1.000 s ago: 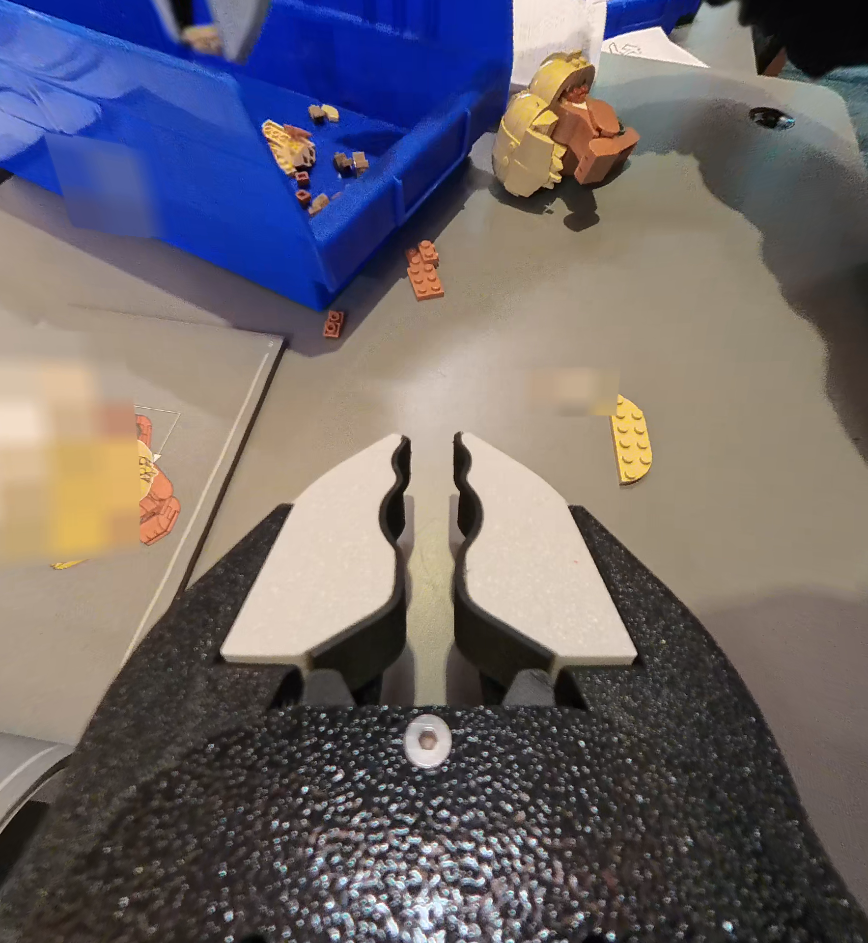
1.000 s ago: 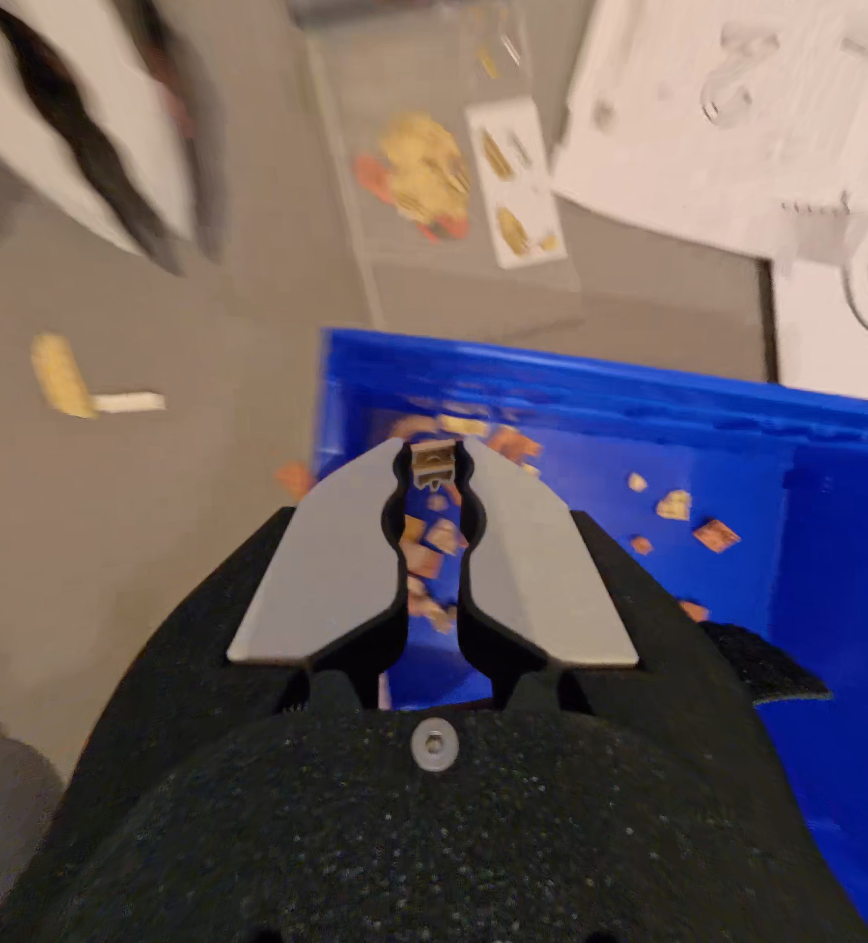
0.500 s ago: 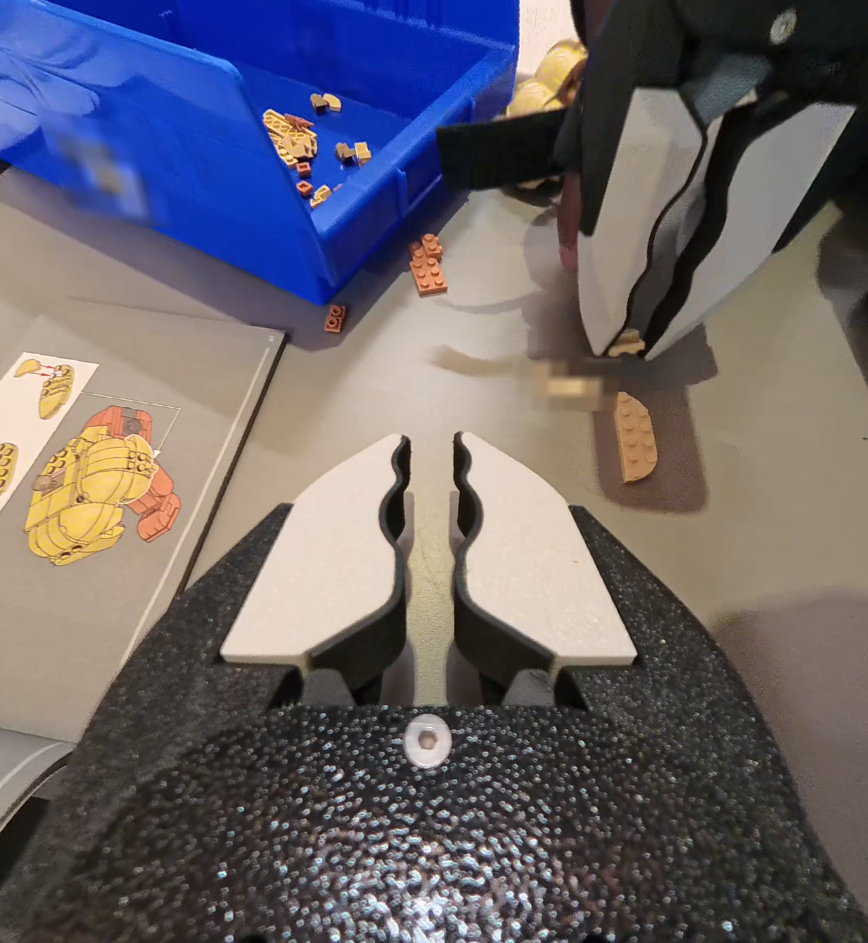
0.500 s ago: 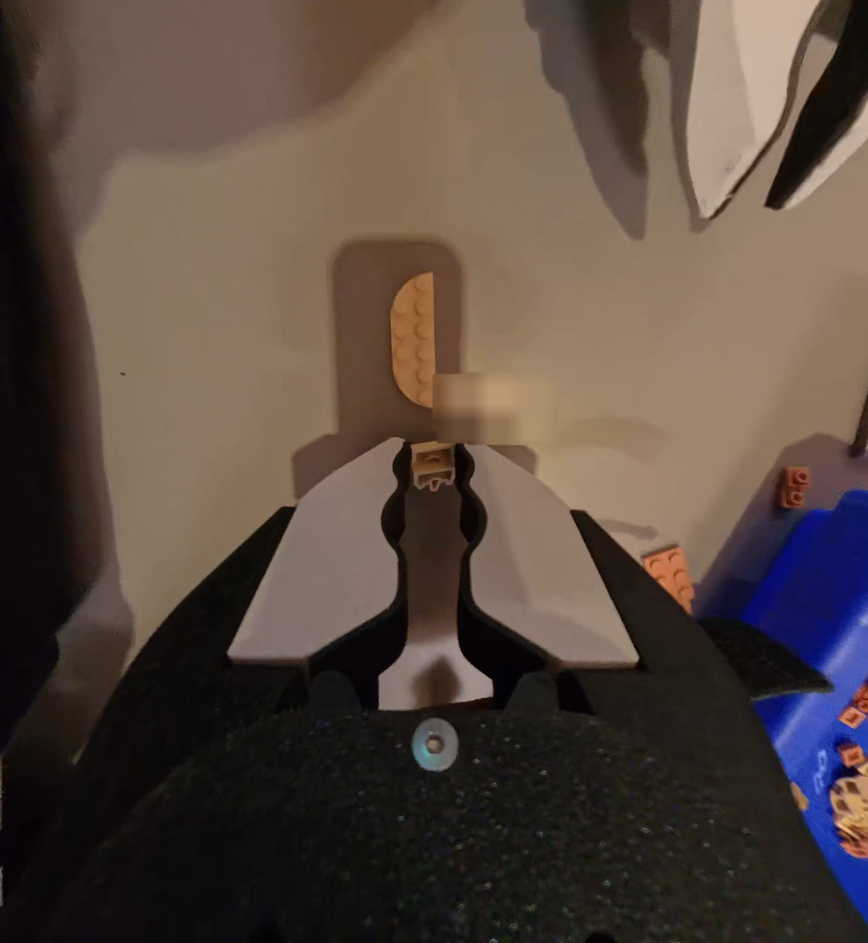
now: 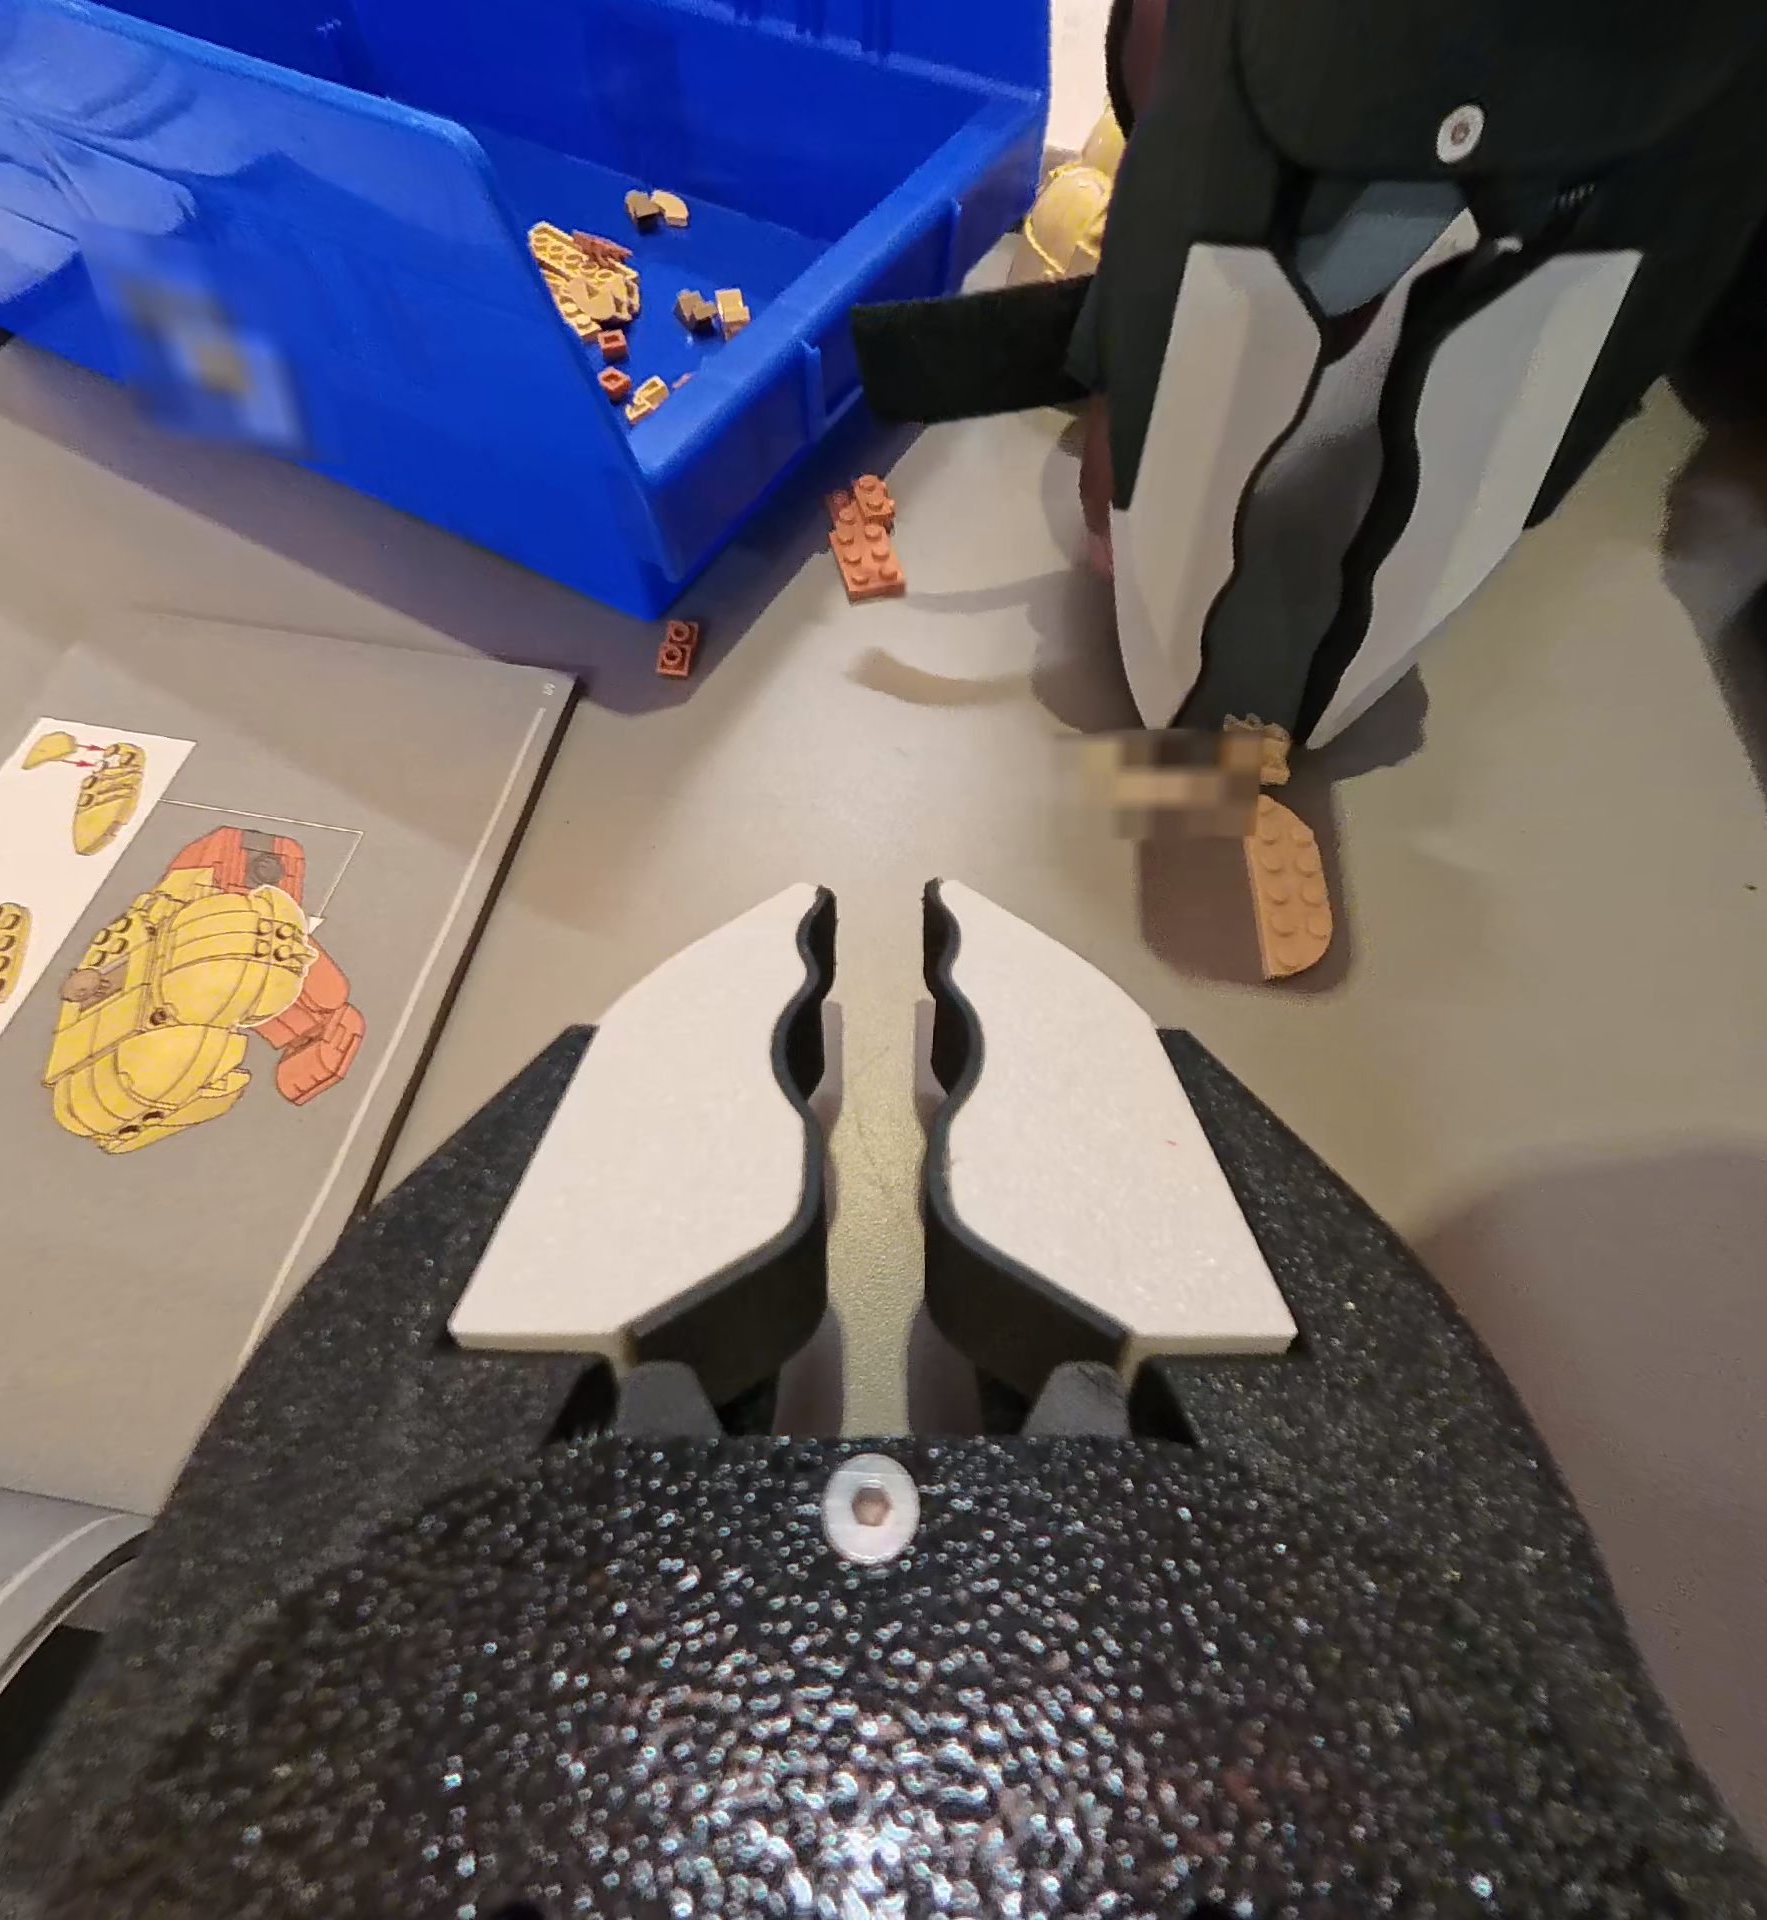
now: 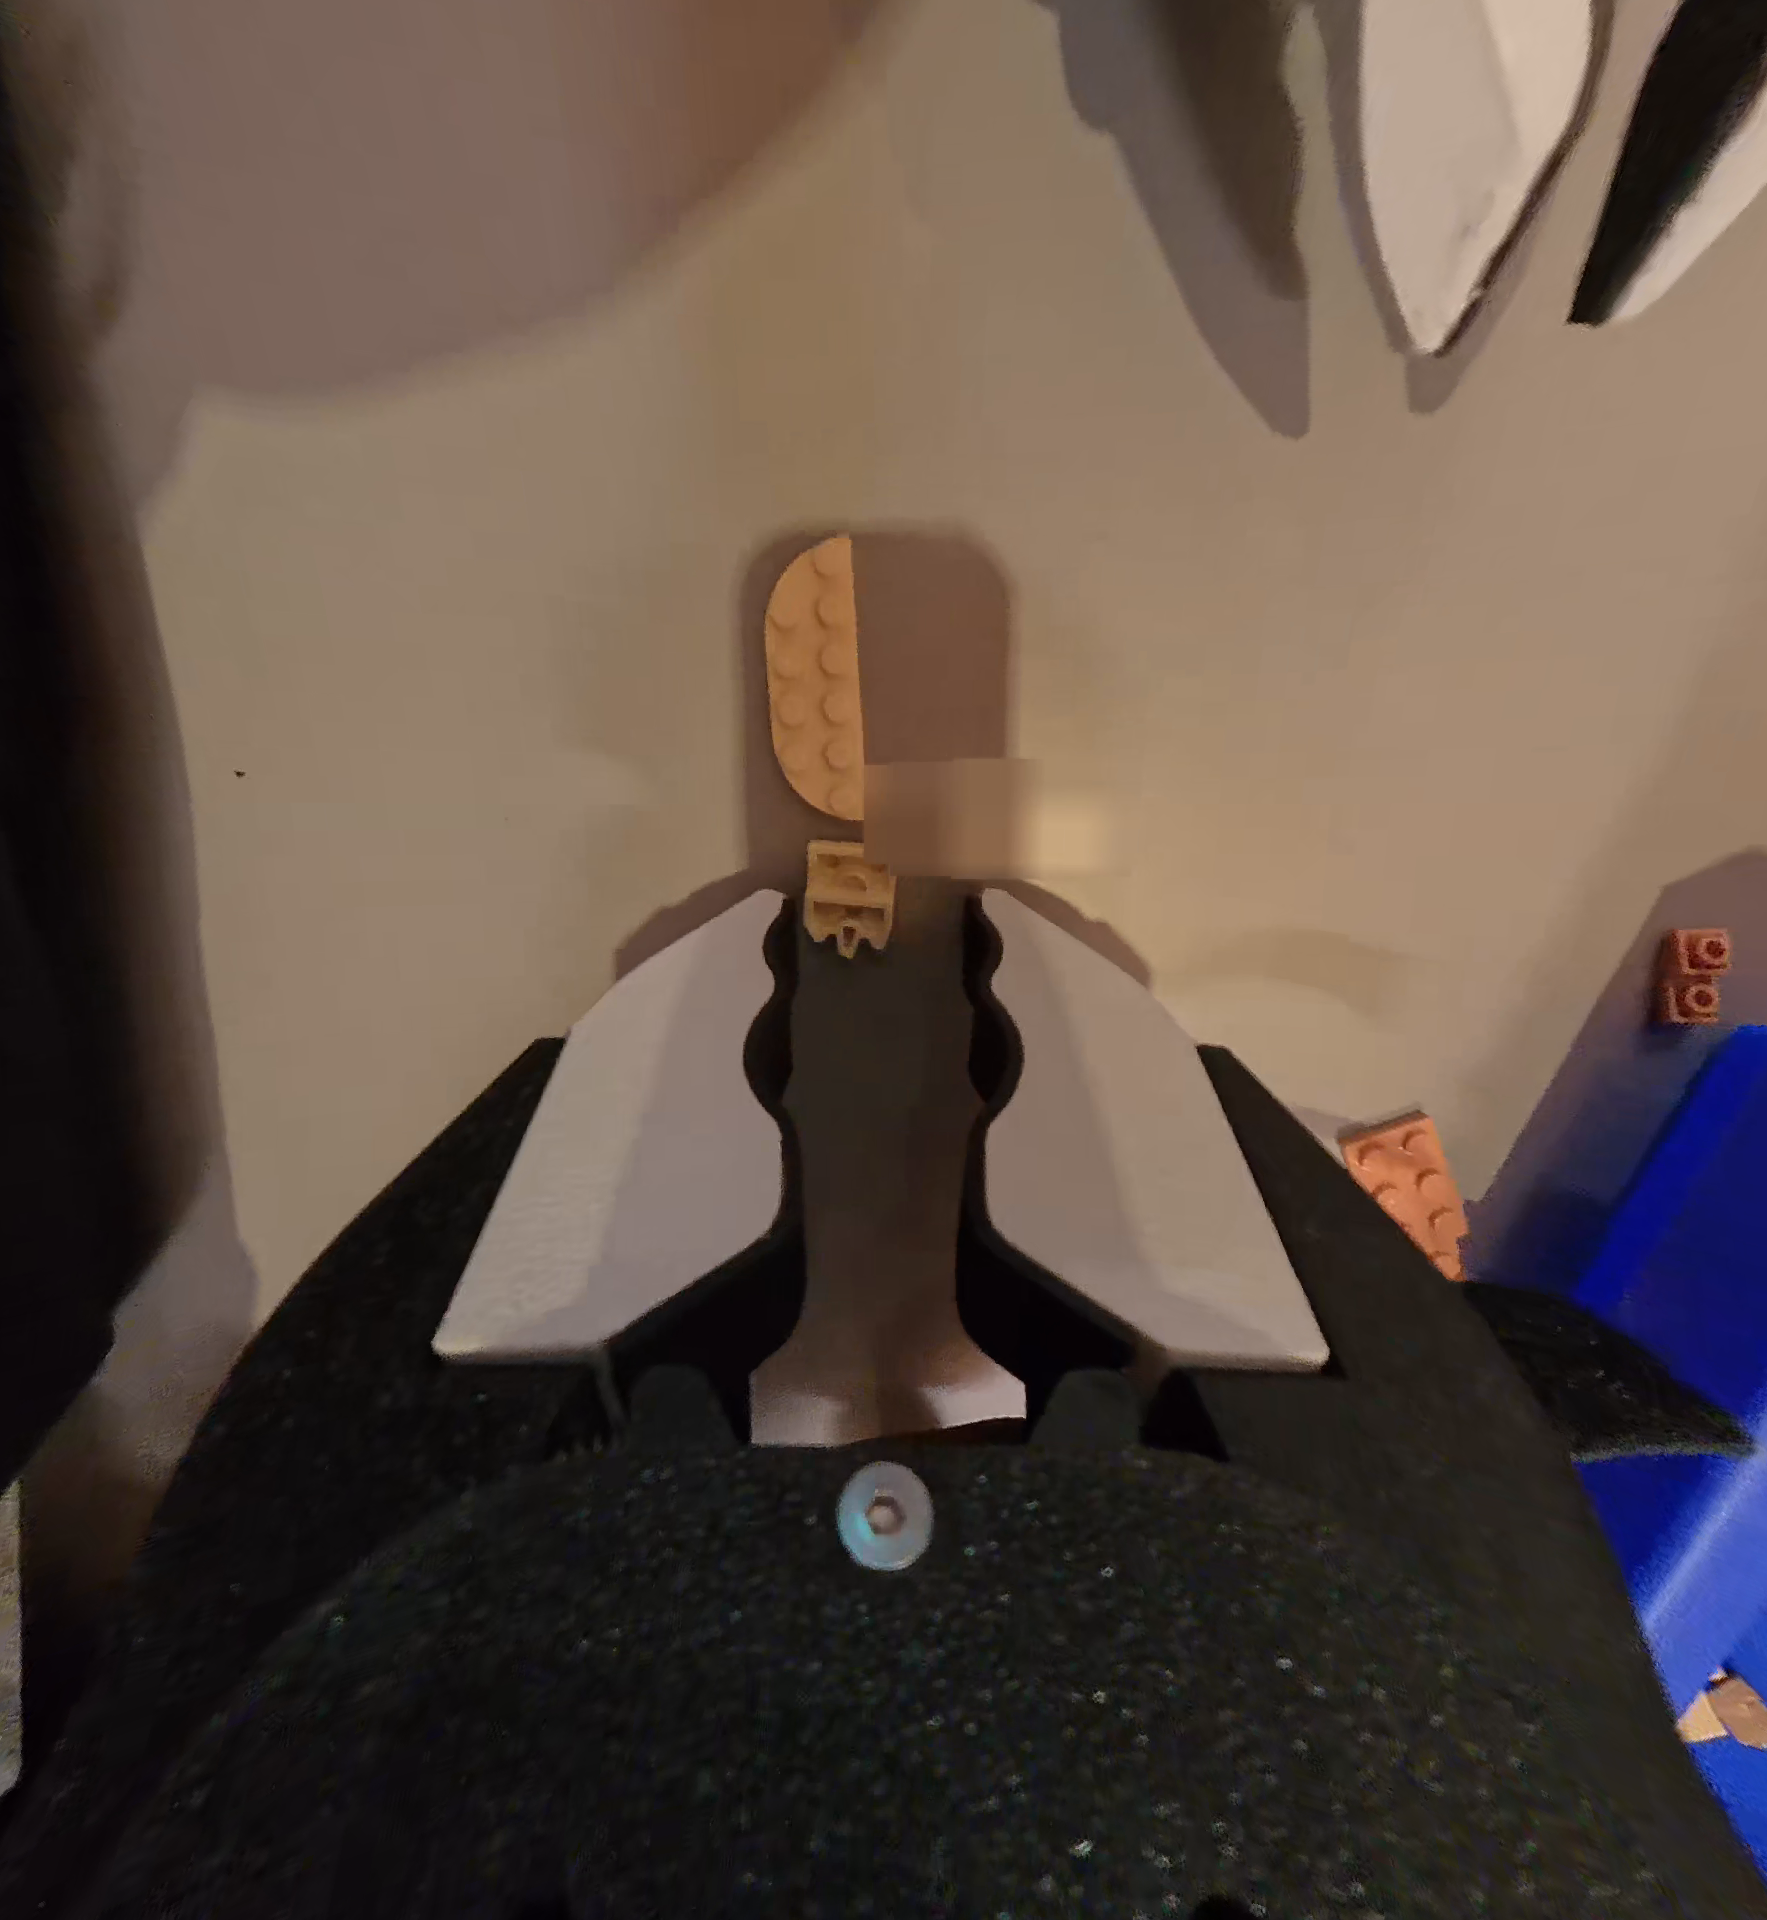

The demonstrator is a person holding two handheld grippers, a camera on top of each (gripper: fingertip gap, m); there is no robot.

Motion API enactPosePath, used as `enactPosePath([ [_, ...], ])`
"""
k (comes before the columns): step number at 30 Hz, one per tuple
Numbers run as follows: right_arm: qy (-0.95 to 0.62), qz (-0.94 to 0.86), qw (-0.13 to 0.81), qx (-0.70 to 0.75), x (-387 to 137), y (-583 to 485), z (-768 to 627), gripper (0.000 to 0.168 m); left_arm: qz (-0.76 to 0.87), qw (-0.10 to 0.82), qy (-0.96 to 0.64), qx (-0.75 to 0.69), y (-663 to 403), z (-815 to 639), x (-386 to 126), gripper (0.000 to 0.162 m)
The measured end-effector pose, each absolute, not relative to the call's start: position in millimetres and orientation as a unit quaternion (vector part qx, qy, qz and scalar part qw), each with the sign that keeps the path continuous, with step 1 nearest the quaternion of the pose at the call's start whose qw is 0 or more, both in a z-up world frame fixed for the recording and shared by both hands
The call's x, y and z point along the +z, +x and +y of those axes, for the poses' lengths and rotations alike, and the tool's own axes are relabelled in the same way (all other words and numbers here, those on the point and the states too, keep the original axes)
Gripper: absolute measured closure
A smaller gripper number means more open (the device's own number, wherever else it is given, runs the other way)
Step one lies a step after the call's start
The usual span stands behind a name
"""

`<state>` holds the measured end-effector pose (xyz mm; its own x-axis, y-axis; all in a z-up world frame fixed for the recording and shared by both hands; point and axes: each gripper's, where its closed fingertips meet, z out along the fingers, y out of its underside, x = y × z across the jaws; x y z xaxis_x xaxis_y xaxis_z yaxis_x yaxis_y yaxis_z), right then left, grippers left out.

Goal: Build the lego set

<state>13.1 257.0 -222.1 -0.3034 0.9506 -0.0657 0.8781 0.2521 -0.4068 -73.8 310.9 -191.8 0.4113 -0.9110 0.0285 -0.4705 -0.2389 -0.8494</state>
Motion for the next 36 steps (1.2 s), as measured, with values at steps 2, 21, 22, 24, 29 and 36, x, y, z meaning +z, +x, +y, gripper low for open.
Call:
enactPosePath([
  [2,-0.589,-0.775,0.1,0.204,-216.8,11.9,258.6,0.137,0.468,0.402,-0.737,-0.275,-73.9,310.9,-191.5,0.146],
  [21,-0.705,-0.607,0.268,0.25,-121.0,52.2,378.5,0.137,0.469,0.4,-0.738,-0.276,-75.4,309.5,-191.7,0.146],
  [22,-0.708,-0.605,0.268,0.247,-122.3,53.8,381.8,0.137,0.469,0.4,-0.737,-0.276,-75.4,309.4,-191.7,0.146],
  [24,-0.714,-0.6,0.269,0.24,-124.4,56.4,388.6,0.137,0.47,0.399,-0.737,-0.276,-75.6,309.1,-191.9,0.146],
  [29,-0.728,-0.597,0.29,0.172,-127.0,65.6,427.0,0.138,0.468,0.396,-0.74,-0.277,-76.0,309.7,-192.6,0.146],
  [36,-0.73,-0.633,0.256,0.029,-139.9,59.8,523.7,0.139,0.464,0.399,-0.741,-0.276,-76.7,311.1,-192.0,0.146],
])
